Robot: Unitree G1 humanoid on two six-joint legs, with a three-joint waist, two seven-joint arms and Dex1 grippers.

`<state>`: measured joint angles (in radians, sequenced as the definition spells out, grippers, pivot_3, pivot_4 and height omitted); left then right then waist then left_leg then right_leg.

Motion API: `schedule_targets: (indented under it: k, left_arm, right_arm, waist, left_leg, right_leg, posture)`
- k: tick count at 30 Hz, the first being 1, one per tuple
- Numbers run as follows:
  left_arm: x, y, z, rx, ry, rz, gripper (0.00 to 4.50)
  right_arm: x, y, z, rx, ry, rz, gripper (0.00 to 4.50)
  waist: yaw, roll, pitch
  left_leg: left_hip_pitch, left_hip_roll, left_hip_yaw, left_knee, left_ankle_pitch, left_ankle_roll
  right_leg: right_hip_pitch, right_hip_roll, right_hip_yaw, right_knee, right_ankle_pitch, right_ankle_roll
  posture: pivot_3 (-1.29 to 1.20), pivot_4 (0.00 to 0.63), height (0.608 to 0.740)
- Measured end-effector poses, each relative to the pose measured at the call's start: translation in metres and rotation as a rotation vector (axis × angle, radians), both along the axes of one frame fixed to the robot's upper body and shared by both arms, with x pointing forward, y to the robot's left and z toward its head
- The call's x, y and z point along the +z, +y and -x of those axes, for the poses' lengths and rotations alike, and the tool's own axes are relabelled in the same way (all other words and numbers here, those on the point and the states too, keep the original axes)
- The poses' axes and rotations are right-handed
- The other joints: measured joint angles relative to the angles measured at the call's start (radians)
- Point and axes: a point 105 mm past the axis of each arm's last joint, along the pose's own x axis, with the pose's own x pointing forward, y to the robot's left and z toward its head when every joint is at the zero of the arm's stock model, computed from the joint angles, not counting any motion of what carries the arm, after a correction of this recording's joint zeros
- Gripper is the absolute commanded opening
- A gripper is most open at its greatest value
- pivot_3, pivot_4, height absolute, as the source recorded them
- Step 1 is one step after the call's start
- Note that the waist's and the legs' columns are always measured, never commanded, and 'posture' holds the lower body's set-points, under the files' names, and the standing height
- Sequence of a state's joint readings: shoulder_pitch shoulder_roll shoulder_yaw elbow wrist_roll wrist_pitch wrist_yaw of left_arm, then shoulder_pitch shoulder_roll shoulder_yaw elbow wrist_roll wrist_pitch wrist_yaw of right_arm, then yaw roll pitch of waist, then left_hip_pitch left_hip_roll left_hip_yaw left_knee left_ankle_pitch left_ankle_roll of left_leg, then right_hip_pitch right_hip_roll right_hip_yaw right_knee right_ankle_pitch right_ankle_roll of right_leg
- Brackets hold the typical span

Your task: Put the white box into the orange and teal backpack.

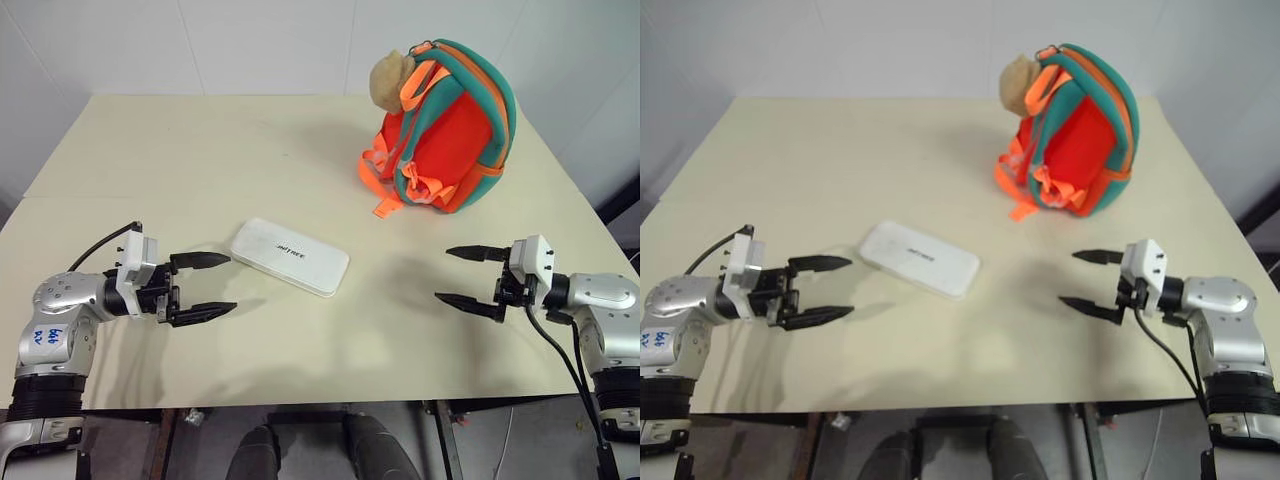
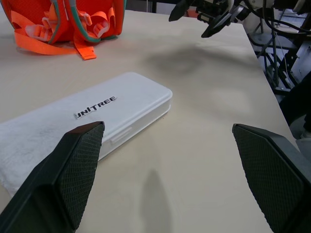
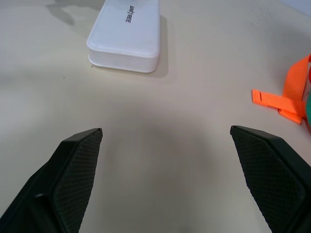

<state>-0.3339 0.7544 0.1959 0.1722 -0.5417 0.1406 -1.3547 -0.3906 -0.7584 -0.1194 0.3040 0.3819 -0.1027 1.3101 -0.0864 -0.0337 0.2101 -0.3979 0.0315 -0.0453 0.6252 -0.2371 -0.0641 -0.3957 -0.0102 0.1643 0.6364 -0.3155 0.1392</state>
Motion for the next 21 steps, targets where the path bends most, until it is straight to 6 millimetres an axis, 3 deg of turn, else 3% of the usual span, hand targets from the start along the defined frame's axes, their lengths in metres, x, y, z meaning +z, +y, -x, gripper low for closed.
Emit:
schedule_targets:
  k: [6,8,10,16,21]
  left_arm:
    - [0.001,-0.007,-0.003,-0.005,-0.018,0.015,4.50]
    - [0.000,-0.007,-0.004,0.002,-0.017,0.017,4.50]
    - [0.000,-0.005,-0.008,0.020,-0.033,0.002,3.95]
    - [0.006,0.017,-0.028,0.150,-0.090,-0.040,2.06]
    - [0.014,0.036,-0.044,0.251,-0.145,-0.065,0.57]
  right_arm:
    - [0.003,0.016,-0.009,0.010,0.003,-0.010,4.47]
    - [0.006,0.024,-0.012,0.009,0.004,-0.014,4.08]
    - [0.012,0.040,-0.014,0.021,-0.004,-0.020,3.60]
    - [0.011,0.079,-0.009,0.045,0.017,-0.024,1.47]
    - [-0.001,0.095,-0.009,0.023,0.048,-0.007,0.00]
  waist:
    - [0.000,0.000,0.000]
    - [0.000,0.000,0.000]
    - [-0.001,0.000,0.000]
    - [0.002,0.000,0.000]
    - [0.004,0.000,0.000]
  left_leg:
    - [0.000,0.000,0.000,0.002,0.000,0.000]
    - [0.000,0.000,0.000,0.002,0.000,0.000]
    - [0.000,0.000,0.000,0.002,0.000,0.000]
    - [-0.002,0.000,-0.001,0.002,0.000,0.000]
    - [-0.003,0.000,-0.001,0.002,0.000,0.000]
  right_leg:
    - [0.000,0.000,0.000,0.001,0.000,0.000]
    - [0.000,0.000,0.000,0.002,0.000,0.000]
    - [0.000,0.000,0.000,0.002,0.000,0.000]
    - [-0.001,0.000,0.000,0.002,0.000,0.000]
    - [-0.002,0.000,-0.001,0.001,0.000,0.000]
  posture:
    - [0.00,0.150,0.740]
    - [0.00,0.150,0.740]
    - [0.00,0.150,0.740]
    - [0.00,0.150,0.740]
    - [0.00,0.150,0.740]
